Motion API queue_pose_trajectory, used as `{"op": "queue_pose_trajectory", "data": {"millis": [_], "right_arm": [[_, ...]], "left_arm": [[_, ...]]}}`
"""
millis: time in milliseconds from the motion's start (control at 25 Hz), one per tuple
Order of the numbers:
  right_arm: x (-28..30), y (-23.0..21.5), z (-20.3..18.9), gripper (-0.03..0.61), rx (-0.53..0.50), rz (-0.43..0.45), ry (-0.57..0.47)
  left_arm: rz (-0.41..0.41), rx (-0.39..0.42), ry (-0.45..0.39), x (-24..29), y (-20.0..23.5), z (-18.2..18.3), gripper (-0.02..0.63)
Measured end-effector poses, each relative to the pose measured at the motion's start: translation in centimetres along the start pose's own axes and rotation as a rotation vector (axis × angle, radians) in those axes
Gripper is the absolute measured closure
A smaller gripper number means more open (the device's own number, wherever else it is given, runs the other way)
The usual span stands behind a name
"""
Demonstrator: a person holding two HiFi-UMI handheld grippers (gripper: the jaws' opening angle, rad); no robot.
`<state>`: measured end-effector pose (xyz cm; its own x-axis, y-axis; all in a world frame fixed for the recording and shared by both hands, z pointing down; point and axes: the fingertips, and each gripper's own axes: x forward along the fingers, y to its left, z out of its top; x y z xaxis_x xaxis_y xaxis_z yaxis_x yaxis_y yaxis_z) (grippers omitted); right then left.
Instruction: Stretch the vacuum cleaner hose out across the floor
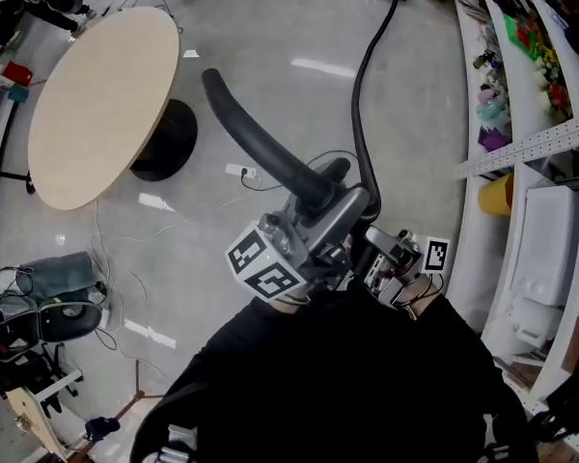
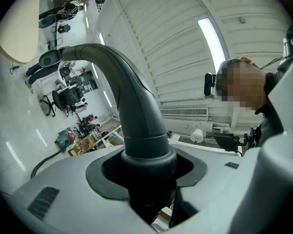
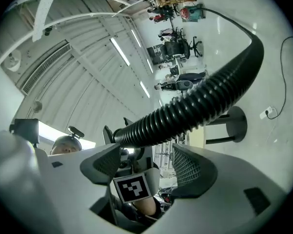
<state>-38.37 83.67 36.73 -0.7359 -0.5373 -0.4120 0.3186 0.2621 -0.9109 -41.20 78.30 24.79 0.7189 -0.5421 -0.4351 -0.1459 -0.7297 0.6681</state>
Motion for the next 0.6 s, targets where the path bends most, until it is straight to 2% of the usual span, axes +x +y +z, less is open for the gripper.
{"op": "queue_pose_trajectory", "data": {"millis": [120,280,400,480,600], "right_arm": [[0.8,1.3,-0.6,0.262,-0.026,0.036,-0.028],[-0.2,2.5,1.7,0.263,-0.116,0.022,-0.144],[-2.6,3.0,3.4,0.264,-0.198,-0.027,-0.215],[-4.5,3.9,4.4,0.267,-0.215,-0.038,-0.259],[-7.1,6.0,5.5,0.265,-0.169,0.025,-0.330]], "left_arm": [[-0.009,-0.008,-0.004,-0.6,-1.0,0.0,0.380],[-0.035,-0.020,0.028,-0.7,-2.1,-0.8,0.380],[-0.021,-0.033,0.087,-0.6,-2.4,-3.5,0.379],[-0.007,-0.068,0.122,-0.6,-2.7,-5.7,0.379],[0.007,-0.112,0.143,-0.3,-4.0,-8.6,0.380]]}}
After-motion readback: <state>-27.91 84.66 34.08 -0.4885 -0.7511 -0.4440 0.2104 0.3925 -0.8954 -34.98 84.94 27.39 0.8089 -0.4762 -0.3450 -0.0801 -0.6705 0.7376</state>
